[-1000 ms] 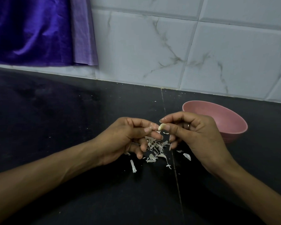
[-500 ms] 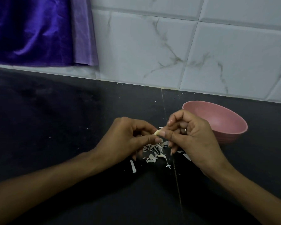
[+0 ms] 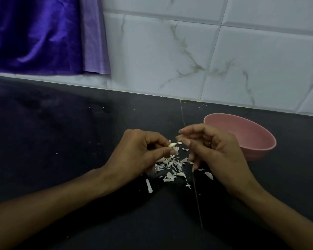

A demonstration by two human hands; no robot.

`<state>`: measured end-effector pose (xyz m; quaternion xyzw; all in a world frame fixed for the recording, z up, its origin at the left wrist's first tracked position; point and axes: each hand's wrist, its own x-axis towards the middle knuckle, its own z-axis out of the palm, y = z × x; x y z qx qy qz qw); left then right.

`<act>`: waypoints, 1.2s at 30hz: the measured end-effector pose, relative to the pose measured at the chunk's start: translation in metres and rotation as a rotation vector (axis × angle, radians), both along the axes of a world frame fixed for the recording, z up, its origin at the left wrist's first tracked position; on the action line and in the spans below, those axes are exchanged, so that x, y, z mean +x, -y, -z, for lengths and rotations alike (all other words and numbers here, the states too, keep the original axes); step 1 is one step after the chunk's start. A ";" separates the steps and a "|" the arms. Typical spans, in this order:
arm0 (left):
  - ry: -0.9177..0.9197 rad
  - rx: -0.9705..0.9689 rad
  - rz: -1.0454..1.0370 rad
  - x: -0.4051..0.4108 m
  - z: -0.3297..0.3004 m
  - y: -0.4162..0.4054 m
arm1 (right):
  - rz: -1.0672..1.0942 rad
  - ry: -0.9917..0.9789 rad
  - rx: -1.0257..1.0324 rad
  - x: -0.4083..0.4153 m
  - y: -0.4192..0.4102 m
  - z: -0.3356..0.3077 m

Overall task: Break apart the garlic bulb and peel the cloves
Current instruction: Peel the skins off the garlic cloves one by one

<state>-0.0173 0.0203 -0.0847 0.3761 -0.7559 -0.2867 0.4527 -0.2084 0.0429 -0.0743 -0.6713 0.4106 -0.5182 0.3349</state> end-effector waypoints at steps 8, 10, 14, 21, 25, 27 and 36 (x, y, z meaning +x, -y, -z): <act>0.031 -0.025 0.004 0.000 0.000 0.000 | -0.003 -0.108 0.026 0.001 0.000 0.000; 0.026 -0.019 0.002 0.001 0.000 0.000 | -0.017 -0.104 0.039 0.001 0.000 -0.001; 0.014 0.010 0.006 0.001 0.001 -0.001 | -0.017 -0.136 0.041 0.000 0.000 -0.001; -0.031 0.102 0.062 -0.001 0.000 0.000 | -0.038 -0.188 0.061 -0.001 0.002 0.001; -0.121 0.243 0.137 -0.001 -0.001 0.003 | -0.069 -0.161 0.088 -0.001 0.003 0.000; -0.162 0.292 0.166 -0.001 -0.001 0.003 | -0.081 -0.140 0.102 0.000 0.002 -0.002; -0.274 0.379 0.231 -0.002 -0.002 0.005 | -0.015 -0.005 0.105 0.000 0.003 -0.007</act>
